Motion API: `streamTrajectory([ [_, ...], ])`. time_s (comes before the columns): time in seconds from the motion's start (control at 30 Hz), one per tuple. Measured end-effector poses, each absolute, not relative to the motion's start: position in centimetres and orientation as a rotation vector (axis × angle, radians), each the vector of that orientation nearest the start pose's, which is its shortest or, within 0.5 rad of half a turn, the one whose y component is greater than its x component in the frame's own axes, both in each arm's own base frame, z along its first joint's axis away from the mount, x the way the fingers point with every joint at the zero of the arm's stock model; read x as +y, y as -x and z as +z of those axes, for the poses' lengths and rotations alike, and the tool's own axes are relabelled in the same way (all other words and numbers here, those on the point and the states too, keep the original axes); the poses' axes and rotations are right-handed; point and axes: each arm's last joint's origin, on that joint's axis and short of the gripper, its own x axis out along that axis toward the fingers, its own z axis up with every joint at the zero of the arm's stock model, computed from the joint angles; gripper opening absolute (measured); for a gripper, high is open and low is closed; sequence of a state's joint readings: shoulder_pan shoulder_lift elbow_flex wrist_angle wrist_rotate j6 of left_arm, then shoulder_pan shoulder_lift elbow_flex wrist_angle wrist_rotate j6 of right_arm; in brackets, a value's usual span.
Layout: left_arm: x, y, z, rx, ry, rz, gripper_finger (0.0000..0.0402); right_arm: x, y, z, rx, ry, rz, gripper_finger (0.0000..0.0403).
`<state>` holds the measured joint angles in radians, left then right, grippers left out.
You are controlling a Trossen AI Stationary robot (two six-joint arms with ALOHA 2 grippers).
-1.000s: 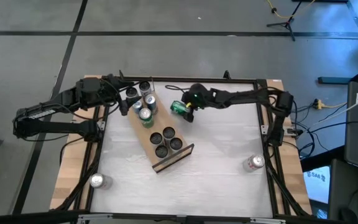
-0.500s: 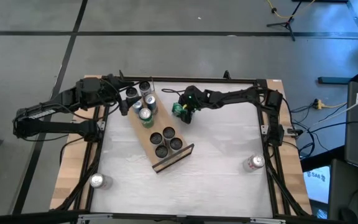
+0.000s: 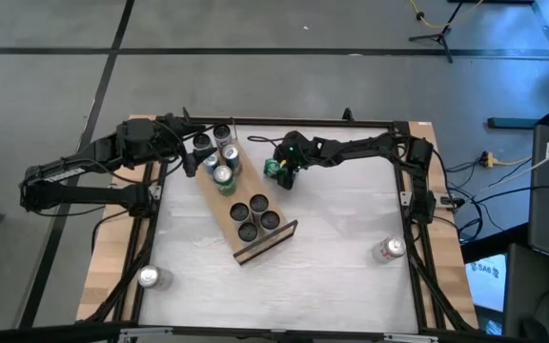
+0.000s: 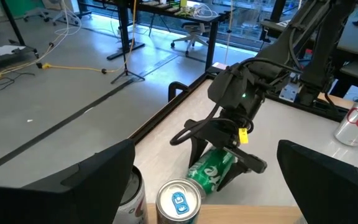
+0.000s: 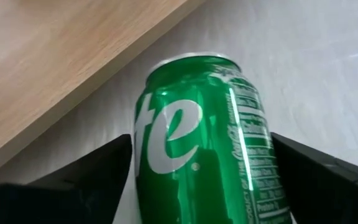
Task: Place canned beverage on shelf
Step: Put the green soda can on the shelf aligned with the other green soda can
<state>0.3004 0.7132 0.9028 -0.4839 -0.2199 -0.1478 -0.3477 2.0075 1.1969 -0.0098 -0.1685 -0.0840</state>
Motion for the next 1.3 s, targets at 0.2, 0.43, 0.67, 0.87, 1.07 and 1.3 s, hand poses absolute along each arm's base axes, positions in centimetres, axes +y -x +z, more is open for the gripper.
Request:
streamTrajectory([
  [0.2,4.8,-13.3,35.3,0.259,0.155,0.537,0.0383,-13.5,-38.7,13.6,0.802,-0.131,-0.134,0.0303],
  [0.43,4.8,-13.3,35.3,0.259,0.155,0.538,0.0383,-13.8,-38.6,13.7,0.79,-0.136,-0.135,0.0299],
  [0.67,4.8,-13.3,35.3,0.259,0.155,0.538,0.0383,-14.4,-38.3,14.1,0.766,-0.151,-0.132,0.0296],
  [0.87,4.8,-13.3,35.3,0.259,0.155,0.537,0.0383,-14.7,-38.8,15.0,0.672,-0.129,-0.139,0.0295],
  [1.07,4.8,-13.3,35.3,0.259,0.155,0.538,0.0383,-15.1,-39.0,15.5,0.609,-0.152,-0.134,0.0294],
  [1.3,4.8,-13.3,35.3,0.259,0.155,0.538,0.0383,-16.7,-38.3,16.2,0.491,-0.191,-0.133,0.0293],
])
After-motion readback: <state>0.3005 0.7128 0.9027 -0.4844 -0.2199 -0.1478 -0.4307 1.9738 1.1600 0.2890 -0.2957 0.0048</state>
